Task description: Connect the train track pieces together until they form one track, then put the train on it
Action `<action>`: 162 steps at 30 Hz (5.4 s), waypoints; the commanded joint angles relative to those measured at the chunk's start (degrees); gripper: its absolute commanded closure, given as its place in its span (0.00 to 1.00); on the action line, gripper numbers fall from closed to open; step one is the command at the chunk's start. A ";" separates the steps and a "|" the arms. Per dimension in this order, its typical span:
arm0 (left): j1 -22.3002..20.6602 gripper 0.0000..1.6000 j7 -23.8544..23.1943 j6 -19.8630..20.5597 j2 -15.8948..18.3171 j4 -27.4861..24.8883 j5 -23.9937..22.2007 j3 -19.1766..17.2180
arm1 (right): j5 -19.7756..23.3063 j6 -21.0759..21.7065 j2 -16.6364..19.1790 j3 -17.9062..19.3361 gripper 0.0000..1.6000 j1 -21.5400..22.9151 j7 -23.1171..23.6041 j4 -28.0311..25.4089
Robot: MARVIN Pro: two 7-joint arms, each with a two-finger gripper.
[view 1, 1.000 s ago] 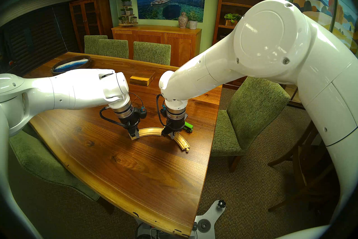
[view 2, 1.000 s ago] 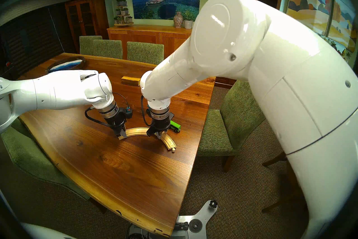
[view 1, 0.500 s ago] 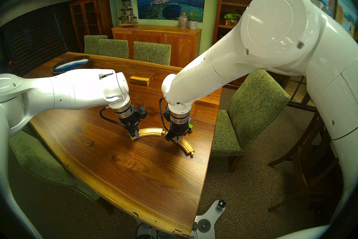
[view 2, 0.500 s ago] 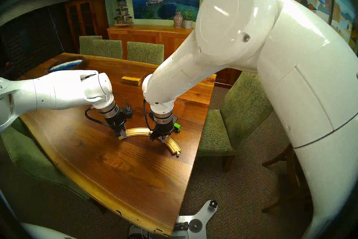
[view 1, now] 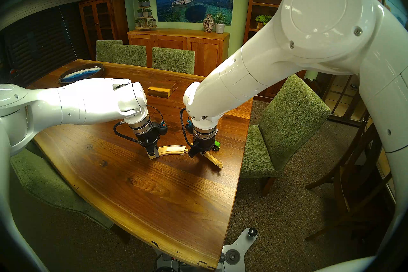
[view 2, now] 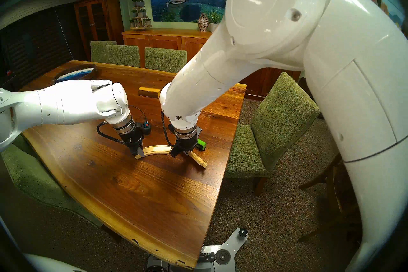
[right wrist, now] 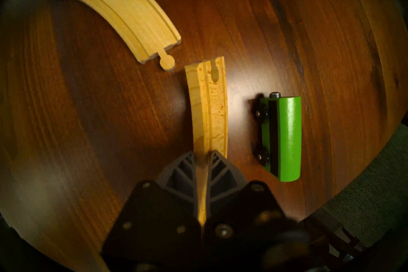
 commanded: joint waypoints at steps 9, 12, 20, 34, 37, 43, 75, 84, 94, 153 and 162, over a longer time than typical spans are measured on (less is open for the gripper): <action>-0.96 1.00 -0.11 -0.09 0.01 -0.14 -0.10 -0.82 | -1.27 -1.24 -0.88 0.49 1.00 2.55 -2.01 -0.51; -0.95 1.00 -0.12 -0.09 0.01 -0.14 -0.08 -0.84 | -1.54 -1.26 -1.15 0.52 1.00 2.07 -1.92 -0.36; -0.92 1.00 -0.14 -0.07 0.02 -0.14 -0.03 -0.90 | -1.60 -1.08 -1.59 0.43 1.00 1.81 -2.07 -0.43; -0.87 1.00 -0.18 -0.05 0.04 -0.14 0.04 -0.99 | -2.48 -0.49 -2.12 0.59 0.65 1.70 -1.54 -0.73; -0.85 1.00 -0.19 -0.04 0.04 -0.14 0.06 -1.01 | -2.60 -0.61 -2.01 0.65 0.56 1.70 -1.33 -0.81; -0.82 1.00 -0.21 -0.03 0.05 -0.14 0.10 -1.05 | -2.80 -1.04 -1.78 0.69 0.35 1.76 -0.78 -1.06; -0.72 1.00 -0.28 0.02 0.07 -0.14 0.25 -1.21 | -5.16 -2.77 -0.82 -1.61 0.36 0.20 4.69 1.60; -0.69 1.00 -0.30 0.03 0.08 -0.14 0.29 -1.26 | -5.73 -3.13 -0.92 -2.82 0.37 -1.34 6.75 3.49; -0.66 1.00 -0.32 0.04 0.09 -0.14 0.33 -1.31 | -6.30 -3.28 -1.02 -4.15 0.38 -3.03 8.62 5.71; -0.43 1.00 -0.48 0.14 0.13 -0.12 0.65 -1.65 | -6.16 -2.80 -4.78 -6.35 1.00 1.13 9.63 3.86; -0.40 1.00 -0.51 0.16 0.14 -0.13 0.70 -1.71 | -7.57 -2.31 -5.67 -6.55 1.00 0.59 10.41 5.54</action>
